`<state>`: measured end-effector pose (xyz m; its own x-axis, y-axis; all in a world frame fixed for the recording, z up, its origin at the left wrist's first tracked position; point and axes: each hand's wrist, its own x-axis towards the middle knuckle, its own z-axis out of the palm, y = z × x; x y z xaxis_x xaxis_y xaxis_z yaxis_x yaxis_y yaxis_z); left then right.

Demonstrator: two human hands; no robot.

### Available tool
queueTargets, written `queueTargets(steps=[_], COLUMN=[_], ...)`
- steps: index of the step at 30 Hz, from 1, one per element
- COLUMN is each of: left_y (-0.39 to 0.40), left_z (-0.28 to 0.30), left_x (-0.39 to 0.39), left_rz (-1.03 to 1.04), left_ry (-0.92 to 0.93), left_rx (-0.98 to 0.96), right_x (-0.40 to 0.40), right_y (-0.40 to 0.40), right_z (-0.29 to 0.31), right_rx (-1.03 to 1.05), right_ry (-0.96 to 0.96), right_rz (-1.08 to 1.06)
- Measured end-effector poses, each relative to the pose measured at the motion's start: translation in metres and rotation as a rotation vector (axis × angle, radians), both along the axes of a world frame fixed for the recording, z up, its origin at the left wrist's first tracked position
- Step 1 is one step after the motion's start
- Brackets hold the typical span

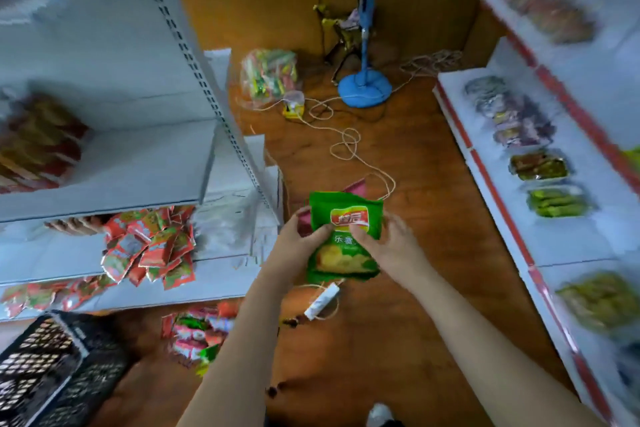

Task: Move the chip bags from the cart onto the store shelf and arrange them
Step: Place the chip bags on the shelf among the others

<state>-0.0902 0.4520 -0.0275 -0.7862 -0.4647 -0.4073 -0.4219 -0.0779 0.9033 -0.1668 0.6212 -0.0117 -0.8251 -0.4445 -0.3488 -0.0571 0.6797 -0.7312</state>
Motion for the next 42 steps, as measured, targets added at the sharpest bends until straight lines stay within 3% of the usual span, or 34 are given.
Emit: queueTargets(steps=[4, 11, 15, 22, 25, 31, 36, 42], left_y=[0.089, 0.213, 0.268, 0.338, 0.372, 0.431, 0.468, 0.528], left_z=[0.022, 0.018, -0.004, 0.003, 0.006, -0.029, -0.073, -0.156], left_x=[-0.090, -0.223, -0.316, -0.483, -0.553, -0.665, -0.765, -0.910], left_rz=[-0.126, -0.528, -0.704, -0.884, -1.023, -1.187, -1.235, -1.191], left_ry=[0.030, -0.036, -0.026, -0.048, -0.034, 0.121, 0.117, 0.116], left_rx=[0.143, 0.226, 0.221, 0.164, 0.094, -0.410, -0.354, -0.309], right_x=[-0.058, -0.148, -0.215, -0.352, -0.408, -0.501, -0.603, -0.750], right_y=[0.097, 0.205, 0.259, 0.322, 0.350, 0.394, 0.431, 0.489], right_z=[0.025, 0.012, -0.005, 0.007, 0.012, -0.019, -0.064, -0.147], right_rx=[-0.214, -0.441, -0.388, -0.421, -0.404, -0.388, -0.391, -0.349], right_ry=[-0.193, -0.131, -0.068, -0.170, -0.129, -0.094, -0.198, -0.108], right_rz=[-0.173, -0.676, -0.850, -1.038, -1.097, -1.198, -1.230, -1.244])
